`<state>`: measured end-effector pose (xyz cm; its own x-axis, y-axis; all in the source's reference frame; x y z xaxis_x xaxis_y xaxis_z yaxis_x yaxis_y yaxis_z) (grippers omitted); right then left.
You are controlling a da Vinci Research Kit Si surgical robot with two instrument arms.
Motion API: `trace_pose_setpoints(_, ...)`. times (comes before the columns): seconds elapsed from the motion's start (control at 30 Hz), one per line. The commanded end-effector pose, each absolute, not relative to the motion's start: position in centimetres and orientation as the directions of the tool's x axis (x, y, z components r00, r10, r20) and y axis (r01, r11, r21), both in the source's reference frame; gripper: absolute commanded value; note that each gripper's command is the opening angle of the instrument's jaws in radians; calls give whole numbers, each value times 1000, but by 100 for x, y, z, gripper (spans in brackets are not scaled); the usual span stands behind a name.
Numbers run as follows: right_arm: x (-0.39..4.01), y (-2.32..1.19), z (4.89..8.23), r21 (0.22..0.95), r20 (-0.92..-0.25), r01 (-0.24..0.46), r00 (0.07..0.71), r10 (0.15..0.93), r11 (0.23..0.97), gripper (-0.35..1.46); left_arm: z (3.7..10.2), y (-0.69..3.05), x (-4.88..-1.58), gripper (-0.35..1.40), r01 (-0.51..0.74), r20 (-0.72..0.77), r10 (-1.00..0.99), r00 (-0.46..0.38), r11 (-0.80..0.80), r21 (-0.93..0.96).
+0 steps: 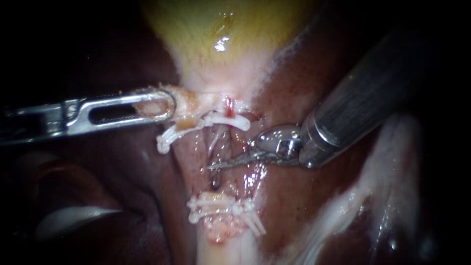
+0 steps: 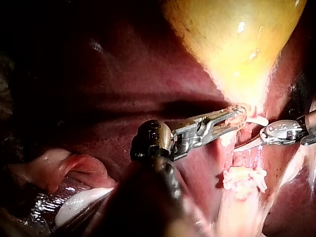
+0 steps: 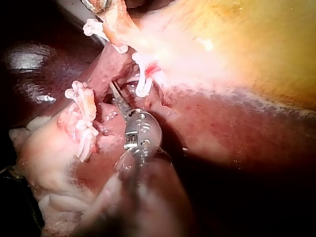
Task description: Go back from the cut right tube
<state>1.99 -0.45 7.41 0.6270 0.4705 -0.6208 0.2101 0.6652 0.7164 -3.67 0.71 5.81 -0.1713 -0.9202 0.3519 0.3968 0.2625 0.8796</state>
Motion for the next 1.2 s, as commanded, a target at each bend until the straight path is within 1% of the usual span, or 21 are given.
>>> trace_pose_setpoints(0.03,199,-44,740,716,-621,210,627,470,665,-35,581,71,-368,-35,397,352,-920,-171,263,880)
trace_pose_setpoints(0.23,198,-45,739,716,-622,212,625,472,665,-35,581,71,-367,-35,396,352,-920,-171,263,880)
trace_pose_setpoints(0.3,198,-46,737,703,-632,205,620,465,681,-35,581,71,-367,-35,396,352,-920,-171,263,880)
trace_pose_setpoints(0.33,198,-47,736,698,-636,206,619,461,686,-18,581,71,-367,-35,396,352,-920,-171,263,880)
trace_pose_setpoints(0.4,198,-48,734,698,-636,207,619,461,685,47,581,71,-367,-35,396,352,-920,-171,263,880)
trace_pose_setpoints(0.43,198,-49,733,698,-638,208,614,464,685,69,581,71,-367,-35,396,352,-920,-171,263,880)
trace_pose_setpoints(0.5,197,-52,731,688,-645,188,600,473,701,108,581,71,-367,-35,396,352,-920,-171,263,880)
trace_pose_setpoints(0.53,196,-53,730,684,-650,177,589,480,708,120,581,71,-367,-35,396,352,-920,-171,263,880)
trace_pose_setpoints(0.57,195,-54,729,680,-653,169,581,485,714,126,581,71,-367,-35,396,352,-920,-171,263,880)
trace_pose_setpoints(0.63,193,-55,727,672,-660,149,565,495,726,133,581,71,-366,-35,396,352,-920,-171,263,880)
trace_pose_setpoints(0.73,192,-55,727,653,-667,122,561,491,747,143,581,71,-366,-35,396,352,-920,-171,263,880)
trace_pose_setpoints(0.93,186,-56,723,632,-683,127,557,472,765,143,581,71,-366,-35,396,352,-920,-171,263,880)
trace_pose_setpoints(1.03,177,-56,715,587,-706,98,548,448,804,143,581,71,-366,-35,396,352,-920,-171,263,880)
trace_pose_setpoints(1.1,170,-54,708,569,-714,90,547,437,817,143,581,71,-366,-35,396,352,-920,-171,263,880)
trace_pose_setpoints(1.2,159,-50,694,517,-737,79,548,397,852,143,581,71,-366,-35,396,352,-920,-171,263,880)
